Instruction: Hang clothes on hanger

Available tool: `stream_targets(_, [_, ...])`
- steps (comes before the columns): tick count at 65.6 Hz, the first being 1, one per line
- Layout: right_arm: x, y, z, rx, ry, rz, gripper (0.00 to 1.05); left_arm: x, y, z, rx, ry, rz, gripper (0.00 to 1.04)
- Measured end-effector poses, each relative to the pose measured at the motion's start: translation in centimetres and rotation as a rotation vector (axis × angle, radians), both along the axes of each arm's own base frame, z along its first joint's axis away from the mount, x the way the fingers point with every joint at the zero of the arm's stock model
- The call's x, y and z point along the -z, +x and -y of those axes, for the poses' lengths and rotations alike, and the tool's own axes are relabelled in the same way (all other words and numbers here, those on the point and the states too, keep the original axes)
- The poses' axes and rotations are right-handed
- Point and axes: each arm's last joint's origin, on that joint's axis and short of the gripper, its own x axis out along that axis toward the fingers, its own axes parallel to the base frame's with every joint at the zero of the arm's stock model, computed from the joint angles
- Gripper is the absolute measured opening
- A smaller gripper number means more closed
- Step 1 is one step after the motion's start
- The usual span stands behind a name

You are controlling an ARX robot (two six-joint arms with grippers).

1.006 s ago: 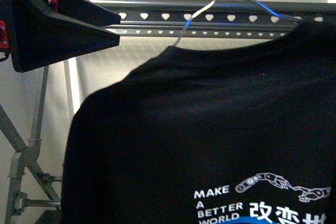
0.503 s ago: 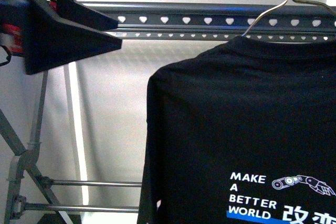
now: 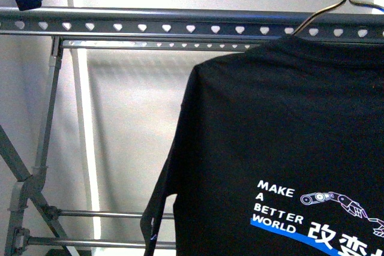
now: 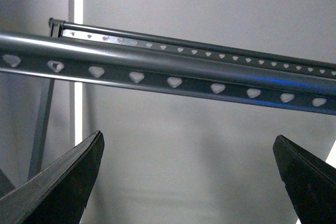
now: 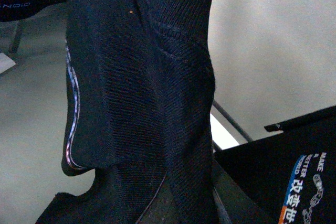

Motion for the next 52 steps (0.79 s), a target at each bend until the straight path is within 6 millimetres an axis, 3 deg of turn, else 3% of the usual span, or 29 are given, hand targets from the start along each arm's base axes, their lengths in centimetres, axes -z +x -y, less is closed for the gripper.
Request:
stream_targets(8, [0.6,0.9,0.4,0.081,0.014,-0.024,0.05,1.8,-2.3,0.8,-0.050,0.049,-0.203,0.77])
stream_targets(15, [1.4,1.8,0.9,0.147,0.043,-0.060,0.05,3.8,-5.1,1.5,-0.046,0.078,-0.212,0.60])
stream_targets(21, [1.5,3.3,1.6,0.246,0.076,-0.078,0.05,6.8,-8.5,2.0,-0.045,0.095,-0.209,0.37])
stream_targets(34, [0.4,5.7,2.4,0.331,0.115,-0.061,0.05,10.9,-12.2,3.0,-0.065,0.098,-0.246,0.05])
stream_targets(52, [-1.3,9.1,2.8,0.425,0.150,-0.052,0.05,13.8,-16.0,3.5,-0.048,0.104,-0.245,0.04])
